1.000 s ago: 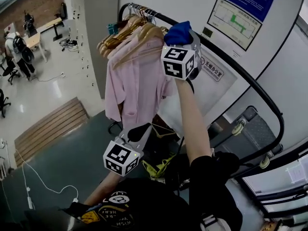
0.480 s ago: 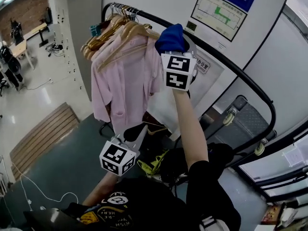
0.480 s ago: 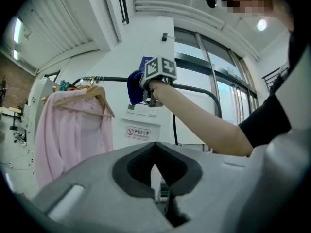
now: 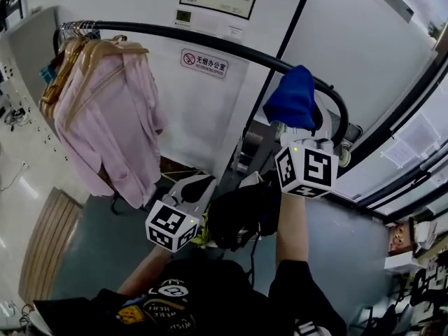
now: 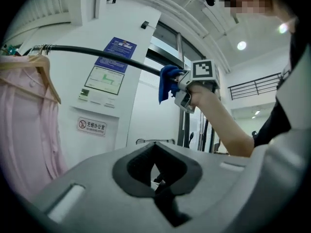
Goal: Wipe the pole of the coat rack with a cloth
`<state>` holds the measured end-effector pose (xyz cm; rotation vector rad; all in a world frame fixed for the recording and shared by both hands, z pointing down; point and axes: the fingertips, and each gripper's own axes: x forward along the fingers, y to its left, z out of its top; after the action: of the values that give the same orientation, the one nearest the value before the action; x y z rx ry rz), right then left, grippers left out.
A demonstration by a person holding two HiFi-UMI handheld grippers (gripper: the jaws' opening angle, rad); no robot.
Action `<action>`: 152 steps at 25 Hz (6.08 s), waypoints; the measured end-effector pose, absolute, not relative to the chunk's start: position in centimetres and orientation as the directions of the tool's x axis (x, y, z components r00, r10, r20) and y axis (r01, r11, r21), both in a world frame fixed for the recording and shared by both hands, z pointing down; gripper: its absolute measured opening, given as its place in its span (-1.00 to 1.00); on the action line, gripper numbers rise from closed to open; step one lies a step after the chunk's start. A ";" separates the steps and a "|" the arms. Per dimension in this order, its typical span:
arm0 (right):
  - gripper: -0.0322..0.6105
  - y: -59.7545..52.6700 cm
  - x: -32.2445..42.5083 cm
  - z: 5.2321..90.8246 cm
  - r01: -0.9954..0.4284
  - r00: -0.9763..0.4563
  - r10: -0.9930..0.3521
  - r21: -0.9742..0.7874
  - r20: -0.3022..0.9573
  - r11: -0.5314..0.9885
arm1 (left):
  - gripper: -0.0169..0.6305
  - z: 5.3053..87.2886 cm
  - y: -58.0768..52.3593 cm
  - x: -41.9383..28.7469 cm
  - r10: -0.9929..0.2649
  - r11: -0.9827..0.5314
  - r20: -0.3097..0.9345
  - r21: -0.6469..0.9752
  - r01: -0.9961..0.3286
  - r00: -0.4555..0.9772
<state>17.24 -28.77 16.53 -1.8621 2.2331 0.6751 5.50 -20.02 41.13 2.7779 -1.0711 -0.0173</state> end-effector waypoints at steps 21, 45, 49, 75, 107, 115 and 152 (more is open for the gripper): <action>-0.73 -37.5 -3.9 17.7 -0.870 -0.486 -0.788 0.292 -0.378 0.397 | -0.96 43.1 -20.3 -7.0 -0.905 -0.399 0.079 0.173 -0.900 0.417; -0.74 -39.7 -11.6 18.1 -0.815 -0.570 -0.771 0.318 -0.284 0.485 | -0.96 41.2 -16.6 -13.9 -0.964 -0.235 0.089 0.139 -0.962 0.249; -0.74 -36.7 -2.7 17.9 -0.854 -0.514 -0.797 0.280 -0.317 0.439 | -0.96 39.7 -20.3 -9.2 -0.918 -0.384 0.068 0.098 -0.918 0.391; -0.73 -36.3 9.2 18.7 -0.885 -0.449 -0.840 0.020 -0.304 0.465 | -0.96 37.5 -24.2 2.1 -0.807 -0.589 -0.002 0.073 -0.805 0.590; -0.75 -40.9 -4.5 20.0 -0.718 -0.580 -0.782 -0.311 -0.227 0.623 | -0.96 37.2 -20.6 -12.0 -0.916 -0.399 -0.007 0.112 -0.910 0.401; -0.75 -35.7 19.8 19.1 -0.873 -0.243 -0.914 -0.338 -0.323 0.352 | -0.96 37.7 -22.7 -2.4 -0.787 -0.614 -0.012 0.127 -0.779 0.617; -0.76 -21.0 9.5 43.8 -0.784 -0.616 -0.787 -0.101 0.010 0.612 | -0.96 41.8 -18.1 -1.9 -0.851 -0.519 0.009 0.129 -0.845 0.525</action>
<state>9.46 -21.00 43.82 -1.3595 2.7889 -0.1477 -1.91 -18.15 41.78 2.6390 -1.4747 -0.0833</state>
